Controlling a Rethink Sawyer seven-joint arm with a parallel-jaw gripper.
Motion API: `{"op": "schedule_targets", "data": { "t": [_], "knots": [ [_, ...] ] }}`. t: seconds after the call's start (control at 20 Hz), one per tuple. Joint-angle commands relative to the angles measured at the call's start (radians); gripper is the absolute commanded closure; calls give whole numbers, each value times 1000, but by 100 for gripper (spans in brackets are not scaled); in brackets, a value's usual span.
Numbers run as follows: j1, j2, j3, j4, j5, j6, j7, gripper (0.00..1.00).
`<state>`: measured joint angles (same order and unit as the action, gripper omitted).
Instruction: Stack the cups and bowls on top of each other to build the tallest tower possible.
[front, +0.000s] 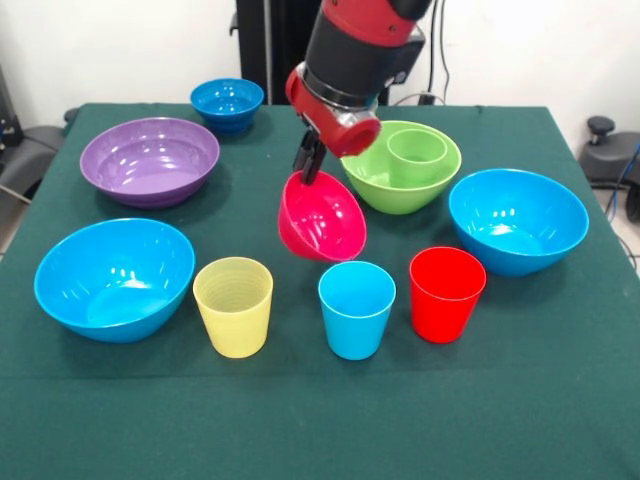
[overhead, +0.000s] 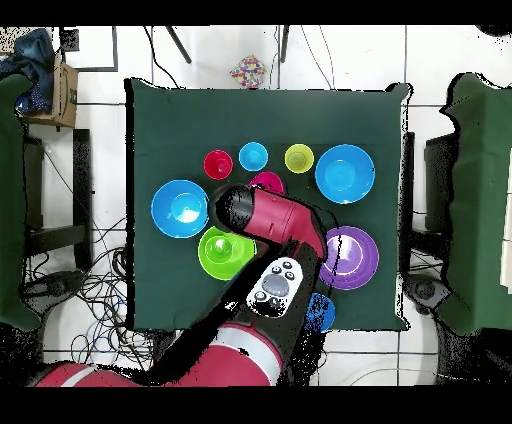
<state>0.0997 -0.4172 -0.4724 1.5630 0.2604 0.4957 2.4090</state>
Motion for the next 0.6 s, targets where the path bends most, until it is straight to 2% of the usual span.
{"op": "schedule_targets", "data": {
  "t": [0.05,0.25,0.6],
  "knots": [
    [14,-53,4,77,17,48,181,100],
    [49,-96,-47,88,0,129,175,100],
    [62,-139,-75,104,-10,186,142,100]
  ]
}}
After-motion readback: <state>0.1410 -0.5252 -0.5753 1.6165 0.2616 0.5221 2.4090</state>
